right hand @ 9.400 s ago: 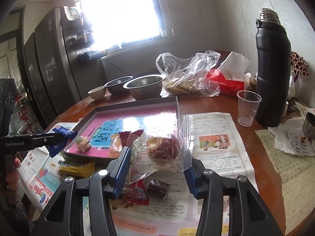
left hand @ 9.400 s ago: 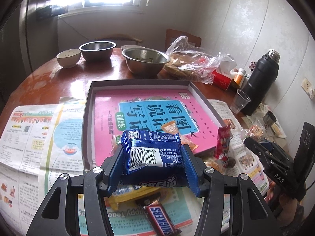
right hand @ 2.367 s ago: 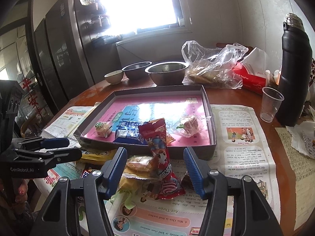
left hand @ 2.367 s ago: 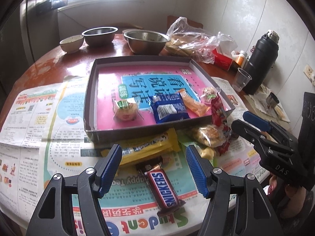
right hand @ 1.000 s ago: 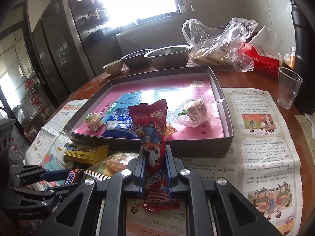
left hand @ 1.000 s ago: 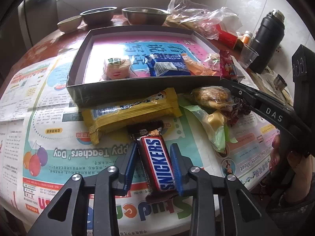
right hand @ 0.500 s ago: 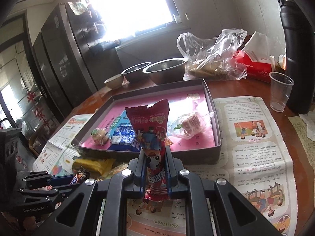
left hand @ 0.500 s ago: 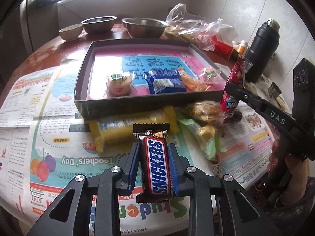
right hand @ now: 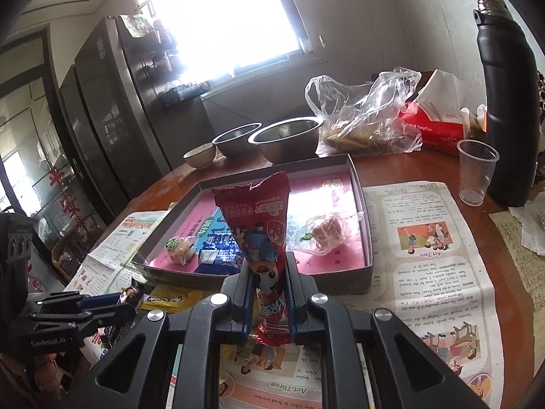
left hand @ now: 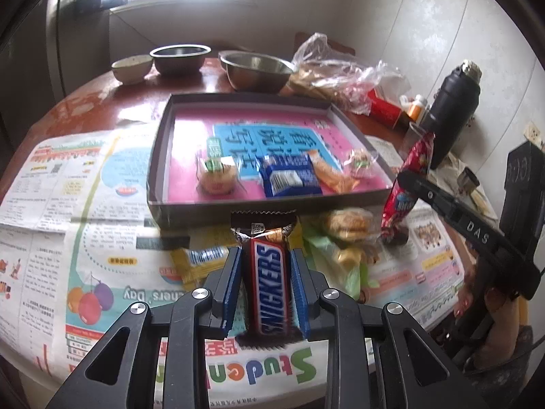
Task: Organize snacks
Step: 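Carry the Snickers bar with the left gripper while the right carries the candy pack over the tray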
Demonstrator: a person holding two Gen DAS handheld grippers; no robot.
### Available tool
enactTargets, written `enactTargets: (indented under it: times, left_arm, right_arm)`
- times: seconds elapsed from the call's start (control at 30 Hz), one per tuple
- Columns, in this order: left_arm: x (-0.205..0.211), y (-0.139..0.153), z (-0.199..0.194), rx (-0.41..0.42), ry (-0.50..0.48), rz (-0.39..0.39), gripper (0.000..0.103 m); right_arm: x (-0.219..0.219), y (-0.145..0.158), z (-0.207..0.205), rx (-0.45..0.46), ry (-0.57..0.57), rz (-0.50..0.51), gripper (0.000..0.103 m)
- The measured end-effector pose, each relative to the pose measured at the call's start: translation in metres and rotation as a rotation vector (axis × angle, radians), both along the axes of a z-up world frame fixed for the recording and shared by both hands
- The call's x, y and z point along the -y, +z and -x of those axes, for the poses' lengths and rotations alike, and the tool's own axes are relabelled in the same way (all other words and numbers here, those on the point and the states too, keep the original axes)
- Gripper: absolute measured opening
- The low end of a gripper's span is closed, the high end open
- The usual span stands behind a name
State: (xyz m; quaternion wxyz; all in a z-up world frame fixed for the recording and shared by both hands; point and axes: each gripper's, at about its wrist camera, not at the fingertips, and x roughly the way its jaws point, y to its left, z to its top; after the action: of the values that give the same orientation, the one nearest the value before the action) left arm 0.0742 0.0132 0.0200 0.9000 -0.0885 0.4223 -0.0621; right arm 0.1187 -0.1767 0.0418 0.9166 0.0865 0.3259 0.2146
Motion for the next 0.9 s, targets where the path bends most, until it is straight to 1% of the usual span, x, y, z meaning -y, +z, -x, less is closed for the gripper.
enactTargets:
  times: [0.17, 0.33, 0.4, 0.47, 0.73, 0.9]
  left_arm:
    - [-0.004, 0.010, -0.008, 0.027, 0.016, 0.005, 0.028]
    - [-0.007, 0.010, -0.015, 0.027, 0.026, 0.015, 0.028]
    - [-0.008, 0.011, -0.016, 0.026, 0.026, 0.027, 0.028]
    - [-0.012, 0.013, -0.016, 0.028, 0.021, 0.056, 0.028]
    - [-0.032, 0.030, -0.018, 0.072, 0.064, 0.088, 0.028]
    - [-0.036, 0.037, -0.022, 0.094, 0.073, 0.093, 0.028]
  right_arm:
    - [0.002, 0.005, 0.002, 0.014, -0.001, -0.012, 0.016]
    - [0.002, 0.006, 0.001, 0.021, -0.005, -0.018, 0.016]
    - [0.003, 0.007, 0.001, 0.023, -0.005, -0.022, 0.016]
    - [0.003, 0.006, 0.000, 0.021, -0.004, -0.025, 0.016]
    - [0.000, 0.005, -0.001, 0.015, 0.004, -0.034, 0.016]
    - [0.001, 0.009, -0.002, 0.025, 0.004, -0.041, 0.016]
